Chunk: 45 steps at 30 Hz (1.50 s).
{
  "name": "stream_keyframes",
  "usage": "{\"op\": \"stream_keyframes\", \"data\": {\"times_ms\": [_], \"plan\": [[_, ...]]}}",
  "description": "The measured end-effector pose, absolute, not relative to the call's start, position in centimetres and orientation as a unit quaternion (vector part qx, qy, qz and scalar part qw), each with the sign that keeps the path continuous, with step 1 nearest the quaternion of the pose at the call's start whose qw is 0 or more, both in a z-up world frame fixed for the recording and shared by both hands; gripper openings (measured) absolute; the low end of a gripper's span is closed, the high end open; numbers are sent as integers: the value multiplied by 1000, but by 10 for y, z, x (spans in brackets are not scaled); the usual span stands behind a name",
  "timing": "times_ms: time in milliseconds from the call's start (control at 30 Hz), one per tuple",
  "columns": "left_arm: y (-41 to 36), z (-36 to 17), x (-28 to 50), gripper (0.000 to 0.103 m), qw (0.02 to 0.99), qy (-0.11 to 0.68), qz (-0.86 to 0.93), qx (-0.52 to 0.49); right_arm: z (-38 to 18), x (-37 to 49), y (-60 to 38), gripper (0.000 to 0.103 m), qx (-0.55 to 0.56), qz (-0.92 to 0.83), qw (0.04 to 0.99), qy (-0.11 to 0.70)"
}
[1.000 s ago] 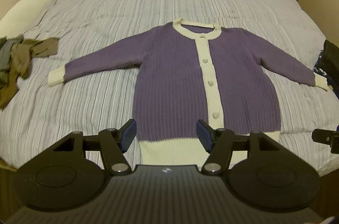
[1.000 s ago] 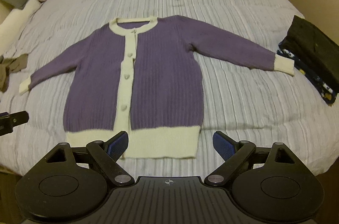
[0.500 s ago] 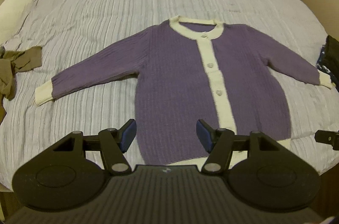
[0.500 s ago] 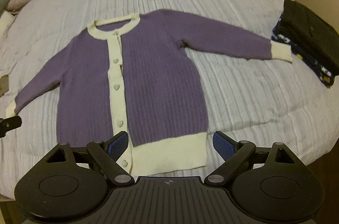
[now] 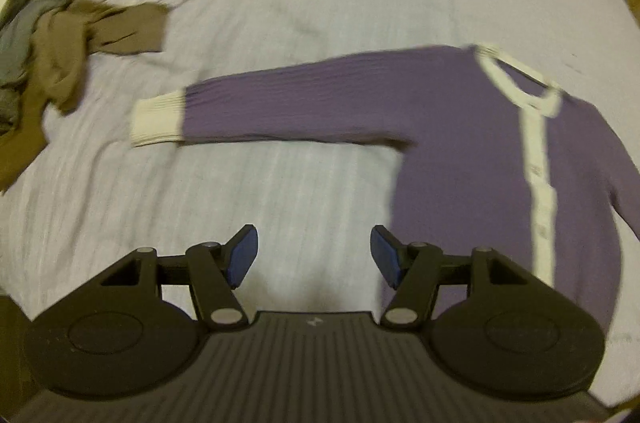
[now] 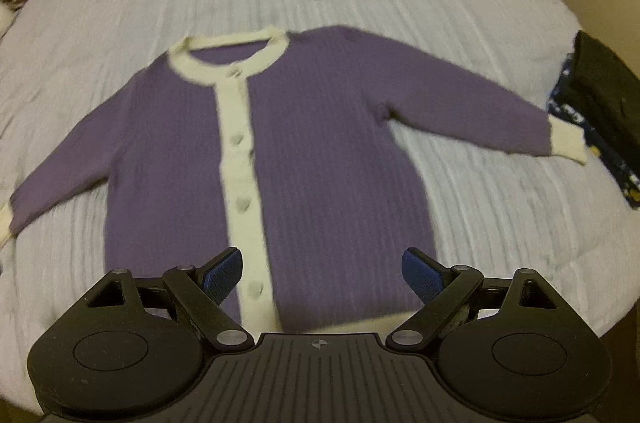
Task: Fold clothes
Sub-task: 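Move the left gripper to the cream cuff of the sleeve, then grasp the cuff with the left gripper and fold the sleeve across the body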
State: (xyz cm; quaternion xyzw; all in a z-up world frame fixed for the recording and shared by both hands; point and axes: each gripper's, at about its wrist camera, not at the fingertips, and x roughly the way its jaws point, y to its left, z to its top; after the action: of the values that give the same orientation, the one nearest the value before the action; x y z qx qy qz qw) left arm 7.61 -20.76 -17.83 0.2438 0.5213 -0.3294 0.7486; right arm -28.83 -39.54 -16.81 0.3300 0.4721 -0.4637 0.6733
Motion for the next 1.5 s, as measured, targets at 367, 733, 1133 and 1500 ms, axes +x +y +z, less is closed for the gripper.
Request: {"op": "stream_keyframes", "data": {"times_ms": [367,733,1133,1500], "plan": [[-188,-222,175,59,774,546,-268,176,-174,-260,-427,90,319,-506,654,463],[-159,-290,254,59,788,584,-192,-25,-226,-253,-448,90,330,-532,613,481],[-131,-373,286,33,751,576,-106,-304,-297,-258,-452,90,318,-505,608,523],[-182,-304,248,8,837,440,-223,-236,-320,-332,-475,90,338,-523,595,509]]}}
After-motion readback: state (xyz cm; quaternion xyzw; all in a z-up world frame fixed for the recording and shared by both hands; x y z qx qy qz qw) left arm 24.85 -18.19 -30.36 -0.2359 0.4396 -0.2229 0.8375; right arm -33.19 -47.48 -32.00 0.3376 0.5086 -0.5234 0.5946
